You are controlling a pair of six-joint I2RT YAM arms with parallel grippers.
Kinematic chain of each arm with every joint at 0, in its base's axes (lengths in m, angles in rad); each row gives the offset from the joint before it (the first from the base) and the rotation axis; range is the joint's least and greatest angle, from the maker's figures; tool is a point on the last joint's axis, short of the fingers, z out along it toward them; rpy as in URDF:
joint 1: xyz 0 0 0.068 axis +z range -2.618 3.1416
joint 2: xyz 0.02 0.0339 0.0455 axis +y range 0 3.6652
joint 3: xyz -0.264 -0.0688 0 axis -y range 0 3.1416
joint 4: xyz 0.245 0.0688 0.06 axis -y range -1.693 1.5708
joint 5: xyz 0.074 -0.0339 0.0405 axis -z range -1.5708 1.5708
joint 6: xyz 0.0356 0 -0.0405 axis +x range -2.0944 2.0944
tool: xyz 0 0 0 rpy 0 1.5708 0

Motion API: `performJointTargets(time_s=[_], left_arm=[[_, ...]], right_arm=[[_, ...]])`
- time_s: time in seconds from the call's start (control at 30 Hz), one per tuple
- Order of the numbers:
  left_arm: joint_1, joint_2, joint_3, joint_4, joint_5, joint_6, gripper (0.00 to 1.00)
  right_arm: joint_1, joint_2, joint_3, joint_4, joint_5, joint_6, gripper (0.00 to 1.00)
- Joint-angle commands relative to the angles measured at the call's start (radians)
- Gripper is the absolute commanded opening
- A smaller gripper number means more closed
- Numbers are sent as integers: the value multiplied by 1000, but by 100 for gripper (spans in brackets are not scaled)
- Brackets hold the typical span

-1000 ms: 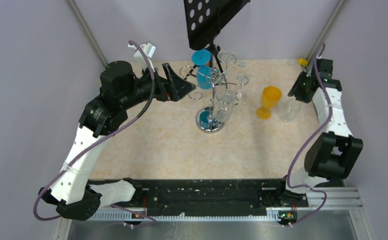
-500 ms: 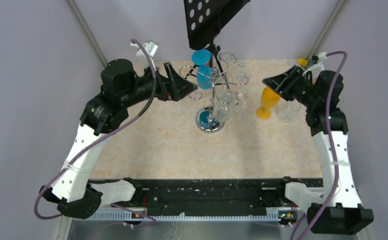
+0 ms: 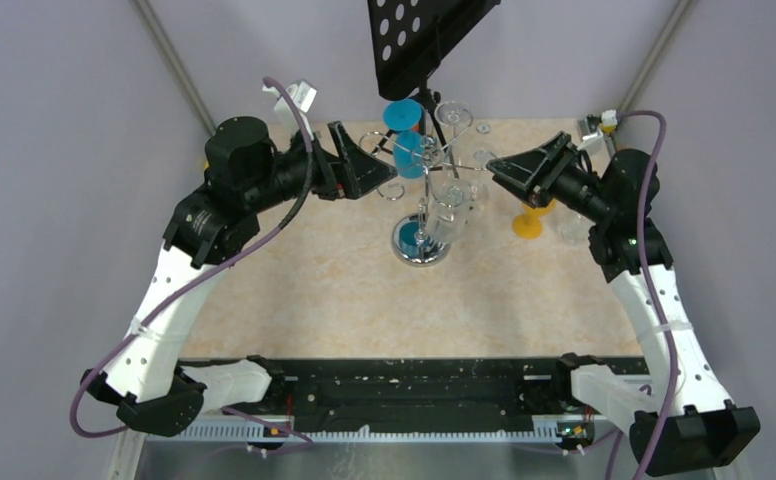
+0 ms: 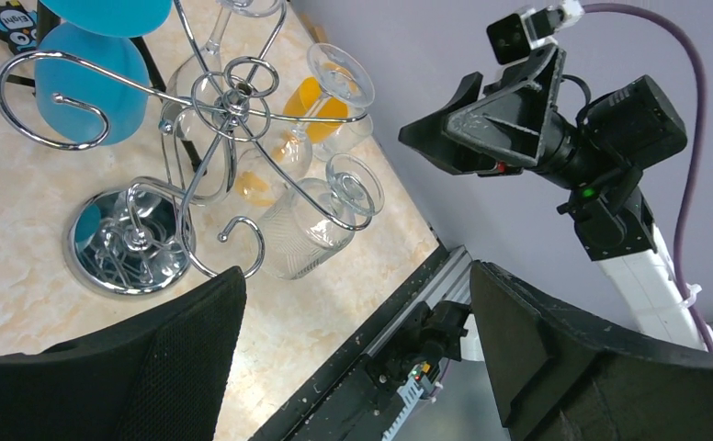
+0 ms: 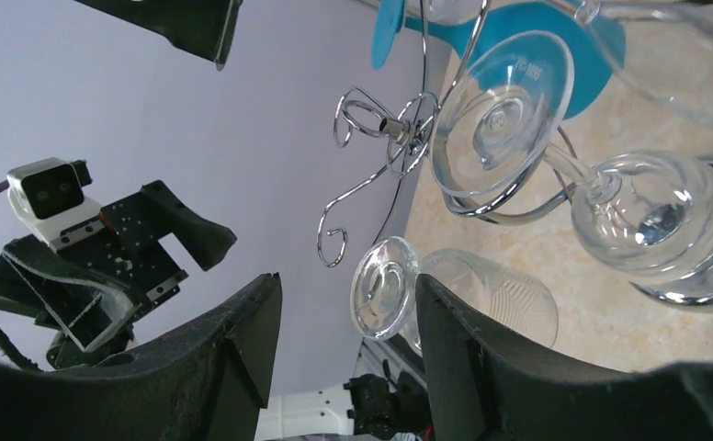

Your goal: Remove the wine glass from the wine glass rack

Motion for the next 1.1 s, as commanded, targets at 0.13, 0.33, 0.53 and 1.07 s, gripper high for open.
performJointTargets(time_s=[0.13, 0.33, 0.53, 1.07], left_arm=[[3, -27, -25, 85, 12, -39, 95], [4, -23, -24, 98, 8, -46, 95], [3, -18, -28, 107, 10, -54, 94], [4, -11, -28, 111, 6, -56, 94]], right_arm=[[85, 12, -97, 113, 17, 109, 58], [107, 24, -162, 271, 13, 208, 58], [114, 52, -178, 322, 5, 250, 50], [131, 99, -108, 237, -28, 195, 17]])
